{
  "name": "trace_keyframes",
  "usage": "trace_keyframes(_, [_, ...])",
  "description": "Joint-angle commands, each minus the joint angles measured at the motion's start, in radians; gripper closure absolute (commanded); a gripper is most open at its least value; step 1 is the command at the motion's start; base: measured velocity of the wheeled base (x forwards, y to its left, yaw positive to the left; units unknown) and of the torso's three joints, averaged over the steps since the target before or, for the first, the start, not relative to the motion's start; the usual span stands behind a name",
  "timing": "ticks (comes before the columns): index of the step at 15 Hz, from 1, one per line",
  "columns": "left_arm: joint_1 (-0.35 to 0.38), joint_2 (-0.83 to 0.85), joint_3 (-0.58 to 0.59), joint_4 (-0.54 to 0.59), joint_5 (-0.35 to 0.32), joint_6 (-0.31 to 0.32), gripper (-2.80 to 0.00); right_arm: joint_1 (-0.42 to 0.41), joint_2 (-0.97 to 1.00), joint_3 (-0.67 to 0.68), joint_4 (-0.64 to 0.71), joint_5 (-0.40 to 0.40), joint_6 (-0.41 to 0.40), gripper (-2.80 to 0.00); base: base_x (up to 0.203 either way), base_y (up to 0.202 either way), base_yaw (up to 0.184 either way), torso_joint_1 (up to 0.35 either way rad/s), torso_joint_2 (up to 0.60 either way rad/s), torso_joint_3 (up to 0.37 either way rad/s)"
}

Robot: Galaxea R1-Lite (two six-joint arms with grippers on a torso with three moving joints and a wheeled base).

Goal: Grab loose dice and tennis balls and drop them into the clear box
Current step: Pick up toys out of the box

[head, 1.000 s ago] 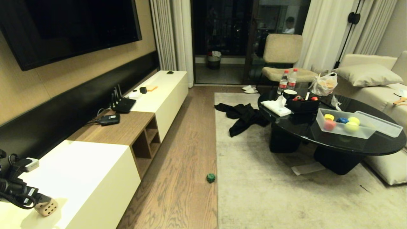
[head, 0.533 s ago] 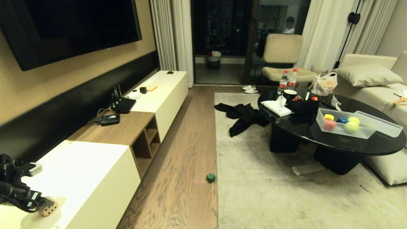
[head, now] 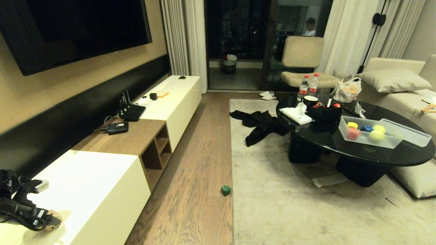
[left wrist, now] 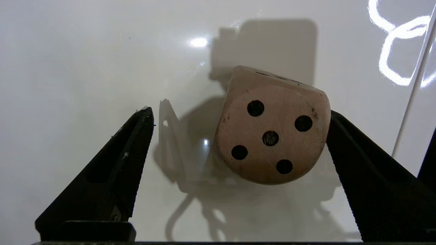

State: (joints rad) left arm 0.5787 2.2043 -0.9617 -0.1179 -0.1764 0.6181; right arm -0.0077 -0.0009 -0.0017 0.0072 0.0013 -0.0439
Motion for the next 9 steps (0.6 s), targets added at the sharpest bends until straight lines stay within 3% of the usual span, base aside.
trace_keyframes(1, [0.0, 0.011, 0.001, -0.002, -0.002, 0.003, -2.8, 0.0, 0.001, 0.0, 0.0, 0.0, -0.001, 0.0, 0.0, 0.0, 0.0, 0.0, 0.0, 0.0])
trace_keyframes(9, [-0.007, 0.02, -0.002, -0.003, -0.002, 0.003, -2.8, 0.0, 0.001, 0.0, 0.0, 0.0, -0.001, 0.0, 0.0, 0.0, 0.0, 0.0, 0.0, 0.0])
